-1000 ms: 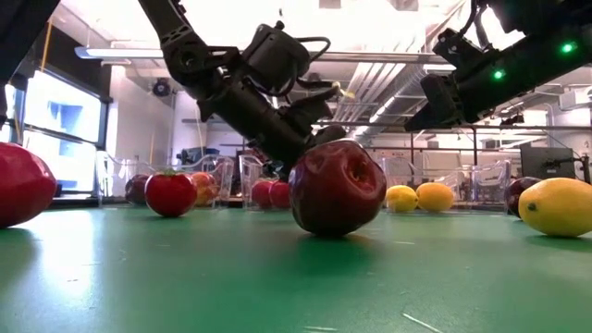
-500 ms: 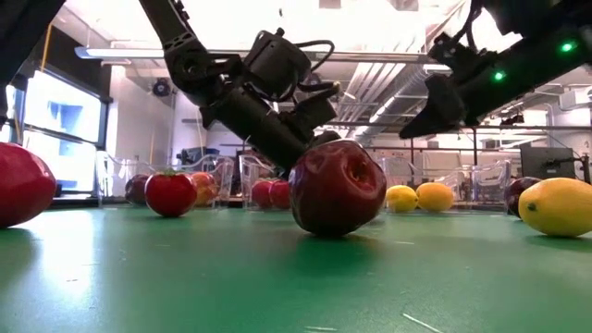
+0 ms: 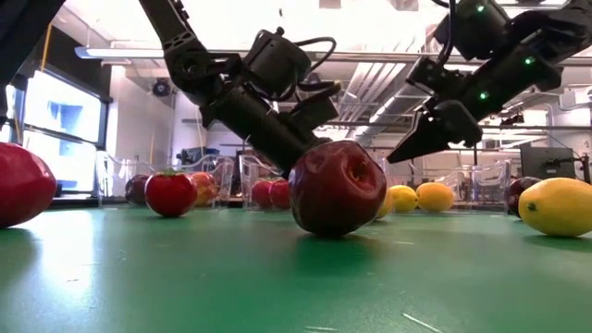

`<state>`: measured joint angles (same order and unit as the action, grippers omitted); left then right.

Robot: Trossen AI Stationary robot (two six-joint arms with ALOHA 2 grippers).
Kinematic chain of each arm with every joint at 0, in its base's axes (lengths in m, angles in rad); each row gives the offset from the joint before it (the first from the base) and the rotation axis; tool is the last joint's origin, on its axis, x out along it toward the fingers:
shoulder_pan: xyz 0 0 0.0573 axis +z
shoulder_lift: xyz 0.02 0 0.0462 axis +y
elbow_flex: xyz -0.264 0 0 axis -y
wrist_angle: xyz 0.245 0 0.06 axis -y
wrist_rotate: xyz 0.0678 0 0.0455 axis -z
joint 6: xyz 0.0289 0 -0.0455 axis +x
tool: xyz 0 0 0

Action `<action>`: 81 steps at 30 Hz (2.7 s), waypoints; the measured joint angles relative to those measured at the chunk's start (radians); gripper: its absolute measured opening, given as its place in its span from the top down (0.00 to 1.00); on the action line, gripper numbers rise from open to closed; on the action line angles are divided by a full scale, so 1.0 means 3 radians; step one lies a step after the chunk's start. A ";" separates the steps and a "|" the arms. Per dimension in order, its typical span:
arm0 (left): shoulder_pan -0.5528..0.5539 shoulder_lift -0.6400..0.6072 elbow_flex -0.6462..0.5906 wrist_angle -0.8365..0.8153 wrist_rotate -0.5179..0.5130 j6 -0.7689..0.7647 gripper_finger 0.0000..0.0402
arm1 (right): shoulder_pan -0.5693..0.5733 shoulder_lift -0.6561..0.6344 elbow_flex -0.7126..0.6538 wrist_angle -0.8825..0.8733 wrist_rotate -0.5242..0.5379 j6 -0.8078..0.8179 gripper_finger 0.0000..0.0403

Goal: Sort produce into baskets
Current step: Put the top lemon into the right transparent bin

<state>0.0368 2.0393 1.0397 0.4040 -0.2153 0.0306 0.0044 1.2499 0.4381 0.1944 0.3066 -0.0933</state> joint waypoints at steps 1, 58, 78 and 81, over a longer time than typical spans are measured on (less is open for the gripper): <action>0.0000 0.0000 0.0000 -0.0009 0.0000 0.0026 0.41 | -0.0022 0.0000 0.0000 -0.0008 -0.0045 -0.0065 0.92; 0.0009 -0.0194 -0.0004 -0.0591 -0.0845 0.0350 0.57 | -0.0424 0.1261 0.1241 -0.1314 -0.0790 -0.0053 0.46; 0.0008 -0.0782 -0.0790 0.0232 -0.0711 0.0171 0.57 | -0.1133 -0.0269 0.1464 -0.1885 0.0373 0.1319 0.45; 0.0006 -0.0834 -0.0841 0.0250 -0.0710 0.0143 0.57 | -0.1494 -0.0210 0.1596 -0.1999 0.0174 0.1687 0.45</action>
<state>0.0387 1.7892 0.7874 0.4789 -0.4284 0.0736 -0.4439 1.1868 0.9168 -0.4052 0.3588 0.4128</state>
